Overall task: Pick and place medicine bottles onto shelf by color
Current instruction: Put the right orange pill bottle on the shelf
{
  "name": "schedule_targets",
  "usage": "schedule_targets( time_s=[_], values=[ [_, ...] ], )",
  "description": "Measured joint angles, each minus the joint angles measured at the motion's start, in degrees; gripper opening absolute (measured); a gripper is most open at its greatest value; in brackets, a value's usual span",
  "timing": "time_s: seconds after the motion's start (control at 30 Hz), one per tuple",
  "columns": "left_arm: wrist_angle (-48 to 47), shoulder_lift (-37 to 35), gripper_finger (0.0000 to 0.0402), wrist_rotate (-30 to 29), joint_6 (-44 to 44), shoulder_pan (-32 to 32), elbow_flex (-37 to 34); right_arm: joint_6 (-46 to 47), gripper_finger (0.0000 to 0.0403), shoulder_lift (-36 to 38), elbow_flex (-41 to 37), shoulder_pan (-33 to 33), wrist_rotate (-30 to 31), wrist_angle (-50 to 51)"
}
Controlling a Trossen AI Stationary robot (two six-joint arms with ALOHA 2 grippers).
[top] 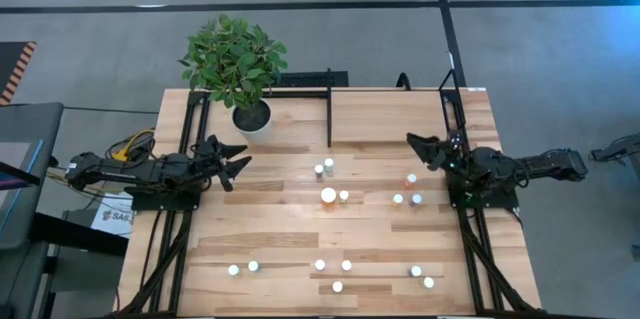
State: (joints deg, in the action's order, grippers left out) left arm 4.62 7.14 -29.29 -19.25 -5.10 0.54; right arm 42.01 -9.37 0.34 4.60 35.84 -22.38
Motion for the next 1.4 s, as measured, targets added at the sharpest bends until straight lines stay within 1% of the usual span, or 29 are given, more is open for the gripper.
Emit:
schedule_targets(
  time_s=[0.07, 0.2, 0.27, 0.4, 0.47, 0.53, 0.7, 0.8, 0.87, 1.07, 1.17, 1.3, 1.4],
  values=[
    [0.0, 0.0, 0.0208, 0.0, 0.0, 0.0, 0.0, -2.1, 0.026, 0.0, 0.2, 0.0, 0.0, -0.8],
    [0.0, 0.0, 0.0208, 0.0, 0.0, 0.0, 0.0, -2.9, 0.026, -0.6, 2.6, 0.0, 0.0, 1.9],
    [0.0, 0.0, 0.0208, 0.0, 0.0, 0.0, 0.0, -2.9, 0.026, -2.0, 4.4, 0.0, 0.0, 3.0],
    [0.0, 0.0, 0.0208, 0.0, 0.0, 0.0, 0.0, -1.5, 0.026, -5.6, 9.2, 0.0, 0.3, 8.4],
    [0.0, 0.0, 0.0208, 0.0, 0.0, 0.0, 0.0, 2.5, 0.026, -7.9, 12.4, 0.0, 1.2, 13.9],
    [0.0, 0.0, 0.0208, 0.0, 0.0, 0.0, 0.0, 7.9, 0.026, -10.7, 15.9, -0.5, 1.7, 22.0],
    [0.0, 0.0, 0.0208, 0.0, 0.0, 0.0, 0.0, 24.8, 0.026, -18.9, 25.9, -3.1, 0.6, 42.7],
    [0.0, 0.0, 0.0208, 0.0, 0.0, 0.0, 0.0, 34.7, 0.026, -24.4, 31.5, -5.2, -2.9, 52.1],
    [0.0, 0.0, 0.0208, 0.0, 0.0, 0.0, 0.0, 39.7, 0.026, -28.2, 34.9, -6.7, -5.6, 57.6],
    [0.0, 0.0, 0.0208, 0.0, 0.0, 0.0, 0.0, 50.0, 0.026, -39.6, 43.8, -11.2, -13.9, 71.5],
    [0.0, 0.0, 0.0208, 0.0, 0.0, 0.0, 0.0, 54.7, 0.026, -44.8, 47.6, -13.1, -19.6, 78.8],
    [0.0, 0.0, 0.0208, 0.0, 0.0, 0.0, 0.0, 60.1, 0.026, -50.4, 50.7, -15.1, -30.3, 87.7],
    [0.0, 0.0, 0.0208, 0.0, 0.0, 0.0, 0.0, 61.1, 0.026, -53.4, 50.8, -15.6, -35.3, 90.1]
  ],
)
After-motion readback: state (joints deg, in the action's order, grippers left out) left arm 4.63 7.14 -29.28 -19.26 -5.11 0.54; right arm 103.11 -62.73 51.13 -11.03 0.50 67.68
